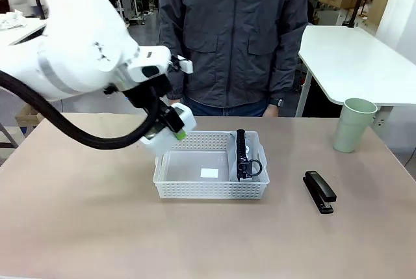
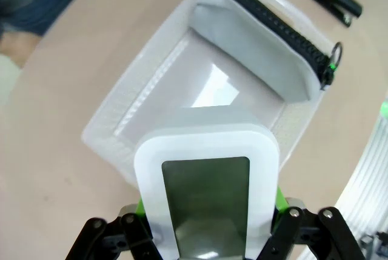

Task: Efficiently arrange items inside the basket to fit them all.
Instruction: Pick up the Digital clock and place it inside the Organizing basket.

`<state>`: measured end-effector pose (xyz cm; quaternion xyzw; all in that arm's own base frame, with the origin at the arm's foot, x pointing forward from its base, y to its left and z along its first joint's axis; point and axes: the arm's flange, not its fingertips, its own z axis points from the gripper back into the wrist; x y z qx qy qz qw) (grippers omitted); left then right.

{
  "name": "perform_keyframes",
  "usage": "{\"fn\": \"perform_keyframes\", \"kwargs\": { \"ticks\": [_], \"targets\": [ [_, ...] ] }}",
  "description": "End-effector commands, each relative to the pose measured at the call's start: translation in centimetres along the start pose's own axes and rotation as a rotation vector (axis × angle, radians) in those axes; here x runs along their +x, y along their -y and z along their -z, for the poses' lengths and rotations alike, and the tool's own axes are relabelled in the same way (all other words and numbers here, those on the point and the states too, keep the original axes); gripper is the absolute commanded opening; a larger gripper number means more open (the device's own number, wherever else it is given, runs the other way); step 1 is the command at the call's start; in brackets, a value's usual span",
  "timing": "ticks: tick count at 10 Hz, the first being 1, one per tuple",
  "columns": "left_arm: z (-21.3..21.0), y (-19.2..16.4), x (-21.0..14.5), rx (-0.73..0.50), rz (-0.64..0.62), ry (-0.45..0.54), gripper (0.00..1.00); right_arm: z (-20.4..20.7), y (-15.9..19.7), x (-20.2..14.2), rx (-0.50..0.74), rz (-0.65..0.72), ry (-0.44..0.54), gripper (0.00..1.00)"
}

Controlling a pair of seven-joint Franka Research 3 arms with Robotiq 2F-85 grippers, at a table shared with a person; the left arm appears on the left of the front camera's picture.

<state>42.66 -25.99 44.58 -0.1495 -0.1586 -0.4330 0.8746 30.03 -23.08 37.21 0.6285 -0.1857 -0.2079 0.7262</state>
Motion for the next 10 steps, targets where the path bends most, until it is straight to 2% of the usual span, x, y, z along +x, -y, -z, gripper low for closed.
{"fn": "perform_keyframes", "kwargs": {
  "ticks": [1, 3, 5, 10],
  "targets": [
    [2.6, 0.7, 2.1, 0.008, -0.002, -0.075, 0.0, -0.2, -0.1, -0.2, 0.001, -0.027, -0.012, 1.0],
    [6.2, 3.0, 3.8, 0.002, 0.002, -0.137, 0.0, -0.2, -0.1, -0.2, 0.001, -0.027, -0.012, 1.0],
    [9.7, 4.4, 5.2, 0.029, 0.033, -0.155, 0.0, -0.2, -0.1, -0.2, 0.001, -0.027, -0.012, 1.0],
    [14.4, 1.5, 5.6, 0.12, 0.017, -0.227, 0.0, -0.2, -0.1, -0.2, 0.001, -0.027, -0.012, 1.0]
  ]
}}
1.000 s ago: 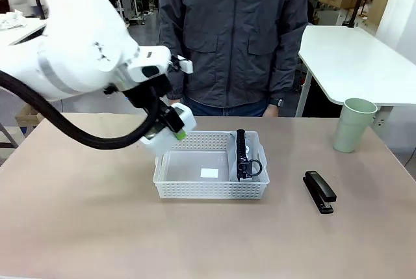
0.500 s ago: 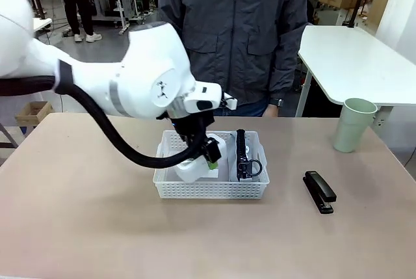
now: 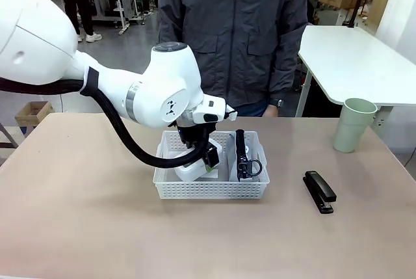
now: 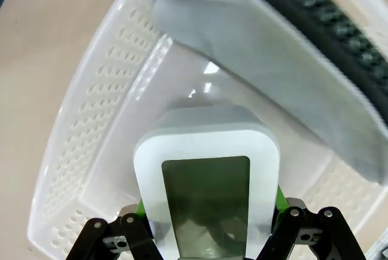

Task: Efficiently arrange items inside the basket to fit them all.
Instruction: Pick up the Digital clock and place it inside the Organizing basket.

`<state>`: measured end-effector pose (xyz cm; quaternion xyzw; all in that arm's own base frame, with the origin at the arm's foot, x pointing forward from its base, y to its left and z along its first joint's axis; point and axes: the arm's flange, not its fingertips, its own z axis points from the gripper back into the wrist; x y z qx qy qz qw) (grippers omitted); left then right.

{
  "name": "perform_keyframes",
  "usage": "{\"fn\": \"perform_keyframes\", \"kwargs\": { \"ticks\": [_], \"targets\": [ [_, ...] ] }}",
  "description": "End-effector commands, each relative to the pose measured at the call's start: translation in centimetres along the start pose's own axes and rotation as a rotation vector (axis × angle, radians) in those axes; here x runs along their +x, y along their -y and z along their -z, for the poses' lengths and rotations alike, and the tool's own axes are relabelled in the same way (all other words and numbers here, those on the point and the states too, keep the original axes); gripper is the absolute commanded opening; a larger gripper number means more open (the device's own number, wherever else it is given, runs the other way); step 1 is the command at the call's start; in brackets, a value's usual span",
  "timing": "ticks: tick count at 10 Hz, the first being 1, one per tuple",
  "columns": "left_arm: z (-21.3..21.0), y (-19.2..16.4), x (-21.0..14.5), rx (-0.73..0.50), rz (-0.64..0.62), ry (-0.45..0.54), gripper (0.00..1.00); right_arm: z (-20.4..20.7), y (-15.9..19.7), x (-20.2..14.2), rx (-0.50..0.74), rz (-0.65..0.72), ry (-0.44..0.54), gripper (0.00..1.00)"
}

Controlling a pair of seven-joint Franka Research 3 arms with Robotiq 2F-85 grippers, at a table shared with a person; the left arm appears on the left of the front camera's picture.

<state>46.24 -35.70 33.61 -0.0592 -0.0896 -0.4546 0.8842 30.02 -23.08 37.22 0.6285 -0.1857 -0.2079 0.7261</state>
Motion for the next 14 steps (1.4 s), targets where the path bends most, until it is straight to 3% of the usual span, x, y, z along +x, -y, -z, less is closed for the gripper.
{"fn": "perform_keyframes", "kwargs": {
  "ticks": [1, 5, 6, 8, 9, 12, 14],
  "targets": [
    [0.5, -0.5, 1.2, 0.016, -0.031, -0.038, 0.0, -0.1, -0.1, -0.2, 0.001, -0.027, -0.012, 1.0],
    [1.8, -1.1, 1.6, 0.031, -0.053, -0.064, 0.0, -0.1, -0.1, -0.2, 0.001, -0.027, -0.012, 1.0],
    [1.6, -1.1, 1.6, 0.04, -0.045, -0.062, 1.0, -0.1, -0.1, -0.2, 0.001, -0.027, -0.012, 1.0],
    [0.0, -1.4, 0.6, 0.009, -0.095, -0.06, 1.0, -0.1, -0.1, -0.2, 0.001, -0.027, -0.012, 1.0],
    [-2.1, -1.6, -0.5, -0.025, -0.183, -0.064, 1.0, -0.1, -0.1, -0.2, 0.001, -0.027, -0.012, 1.0],
    [-12.1, -5.1, -6.0, -0.114, -0.534, -0.132, 1.0, -0.1, -0.1, -0.2, 0.001, -0.027, -0.012, 1.0],
    [-17.1, -10.8, -10.7, -0.348, -0.827, -0.081, 1.0, -0.1, -0.1, -0.2, 0.001, -0.027, -0.012, 1.0]
  ]
}}
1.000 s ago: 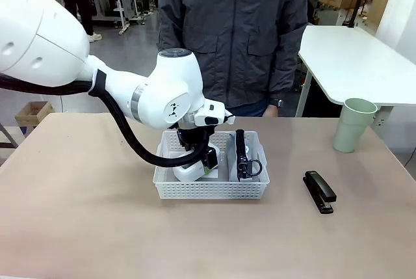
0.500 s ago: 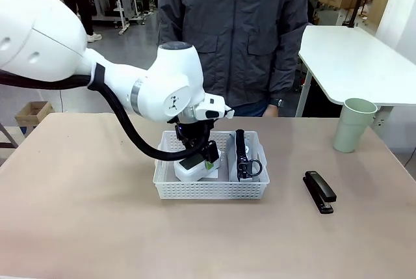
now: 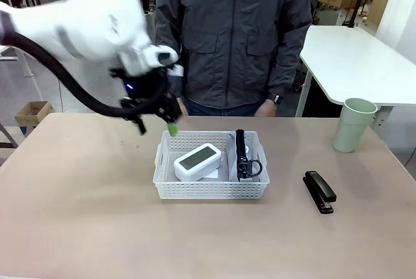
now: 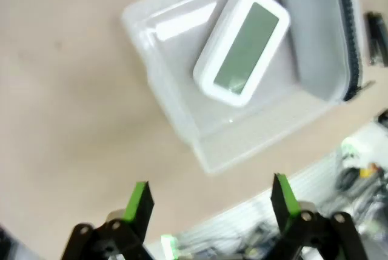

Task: Efficiently arrange items inside the basket to fit them all.
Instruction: Pick up the Digital clock and place it inside the Organizing basket.

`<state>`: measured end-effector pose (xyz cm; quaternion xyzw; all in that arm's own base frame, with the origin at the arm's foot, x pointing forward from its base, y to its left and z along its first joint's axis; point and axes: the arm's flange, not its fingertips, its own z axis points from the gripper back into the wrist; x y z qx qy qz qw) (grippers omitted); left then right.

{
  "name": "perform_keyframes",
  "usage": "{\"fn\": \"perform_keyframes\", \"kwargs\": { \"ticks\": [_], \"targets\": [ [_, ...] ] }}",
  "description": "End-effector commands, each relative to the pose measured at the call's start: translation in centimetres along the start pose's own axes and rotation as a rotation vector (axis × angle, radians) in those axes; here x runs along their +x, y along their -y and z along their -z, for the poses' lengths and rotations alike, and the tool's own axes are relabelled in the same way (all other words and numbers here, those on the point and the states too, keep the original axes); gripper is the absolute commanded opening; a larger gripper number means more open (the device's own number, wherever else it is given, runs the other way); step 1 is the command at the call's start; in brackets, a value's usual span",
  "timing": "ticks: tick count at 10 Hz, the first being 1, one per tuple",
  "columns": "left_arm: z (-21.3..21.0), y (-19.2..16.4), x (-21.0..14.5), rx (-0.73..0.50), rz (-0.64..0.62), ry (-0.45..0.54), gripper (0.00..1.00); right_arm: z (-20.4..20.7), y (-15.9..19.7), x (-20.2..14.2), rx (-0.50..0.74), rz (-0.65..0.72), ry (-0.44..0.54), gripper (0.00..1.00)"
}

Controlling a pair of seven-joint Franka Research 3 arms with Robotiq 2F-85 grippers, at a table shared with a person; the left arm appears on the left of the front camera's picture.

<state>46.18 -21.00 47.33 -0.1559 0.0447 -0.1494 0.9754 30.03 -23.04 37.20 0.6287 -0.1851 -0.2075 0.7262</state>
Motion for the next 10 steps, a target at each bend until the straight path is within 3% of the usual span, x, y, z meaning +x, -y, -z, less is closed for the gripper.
{"fn": "perform_keyframes", "kwargs": {
  "ticks": [1, 2, 4, 7, 8, 9, 10],
  "targets": [
    [-3.7, -7.8, -1.0, -0.309, -0.215, -0.003, 1.0, -0.2, -0.1, -0.2, 0.001, -0.027, -0.01, 1.0],
    [-5.2, -14.3, -3.1, -0.518, -0.25, 0.018, 1.0, -0.2, -0.1, -0.2, 0.001, -0.027, -0.01, 1.0],
    [-4.5, -23.5, -7.8, -0.747, -0.202, 0.193, 1.0, -0.2, -0.1, -0.2, 0.001, -0.027, -0.01, 1.0],
    [0.2, -31.5, -13.7, -0.855, -0.092, 0.47, 1.0, -0.2, -0.1, -0.2, 0.001, -0.027, -0.01, 1.0],
    [2.1, -33.2, -15.6, -0.83, 0.007, 0.636, 1.0, -0.2, -0.1, -0.2, 0.001, -0.027, -0.01, 1.0],
    [3.0, -34.0, -16.6, -0.813, 0.048, 0.693, 1.0, -0.2, -0.1, -0.2, 0.001, -0.027, -0.01, 1.0],
    [3.5, -34.6, -17.0, -0.833, 0.028, 0.687, 1.0, -0.2, -0.1, -0.2, 0.001, -0.027, -0.01, 1.0]
  ]
}}
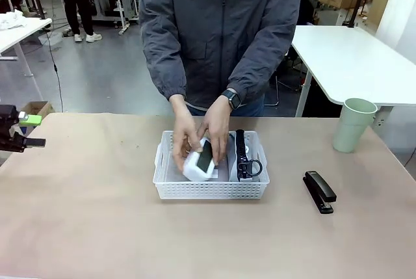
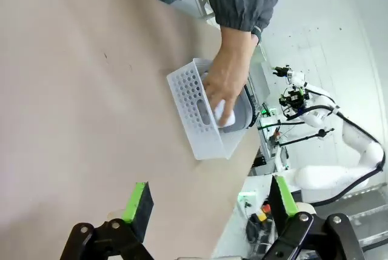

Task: Efficiently arrange items inside the basket to fit them all.
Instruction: Pick up the Digital clock and place it inside the Organizing basket, then pick up the Stapler and place it inside the Organizing basket.

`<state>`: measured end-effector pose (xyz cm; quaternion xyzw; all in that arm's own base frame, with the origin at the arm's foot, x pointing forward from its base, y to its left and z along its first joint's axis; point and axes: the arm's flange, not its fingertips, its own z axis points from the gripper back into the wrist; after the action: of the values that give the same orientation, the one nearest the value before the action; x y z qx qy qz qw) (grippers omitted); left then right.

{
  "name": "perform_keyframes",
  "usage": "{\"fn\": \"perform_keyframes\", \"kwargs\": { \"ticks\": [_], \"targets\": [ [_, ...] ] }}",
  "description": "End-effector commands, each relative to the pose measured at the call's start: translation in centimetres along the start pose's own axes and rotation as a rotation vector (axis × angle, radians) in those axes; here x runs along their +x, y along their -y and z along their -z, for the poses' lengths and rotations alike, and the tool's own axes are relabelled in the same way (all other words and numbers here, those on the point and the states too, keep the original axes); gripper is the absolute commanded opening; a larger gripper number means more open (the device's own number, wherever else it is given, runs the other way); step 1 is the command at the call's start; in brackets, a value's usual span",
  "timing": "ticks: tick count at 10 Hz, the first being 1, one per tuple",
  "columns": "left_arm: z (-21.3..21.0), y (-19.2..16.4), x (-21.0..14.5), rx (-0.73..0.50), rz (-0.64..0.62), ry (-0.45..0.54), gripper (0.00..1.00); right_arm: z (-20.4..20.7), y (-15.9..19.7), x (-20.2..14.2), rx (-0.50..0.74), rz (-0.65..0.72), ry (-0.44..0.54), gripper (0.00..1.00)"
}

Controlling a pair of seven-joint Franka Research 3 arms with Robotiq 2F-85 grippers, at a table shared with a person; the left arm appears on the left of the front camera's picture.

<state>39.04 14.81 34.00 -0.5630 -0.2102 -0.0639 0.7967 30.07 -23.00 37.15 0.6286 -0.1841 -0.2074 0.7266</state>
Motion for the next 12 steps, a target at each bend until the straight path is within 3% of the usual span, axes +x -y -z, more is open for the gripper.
{"fn": "perform_keyframes", "kwargs": {
  "ticks": [1, 11, 12],
  "targets": [
    [0.2, 0.8, 1.1, 0.009, -0.062, -0.026, 1.0, -0.2, -0.1, -0.2, 0.002, -0.028, -0.009, 1.0],
    [0.2, 0.8, 1.1, 0.009, -0.062, -0.026, 1.0, 0.0, 0.0, 0.0, 0.0, 0.0, 0.0, 1.0],
    [0.2, 0.8, 1.1, 0.009, -0.062, -0.026, 1.0, 2.4, -2.3, -1.5, -0.163, -0.077, 0.024, 1.0]
  ]
}}
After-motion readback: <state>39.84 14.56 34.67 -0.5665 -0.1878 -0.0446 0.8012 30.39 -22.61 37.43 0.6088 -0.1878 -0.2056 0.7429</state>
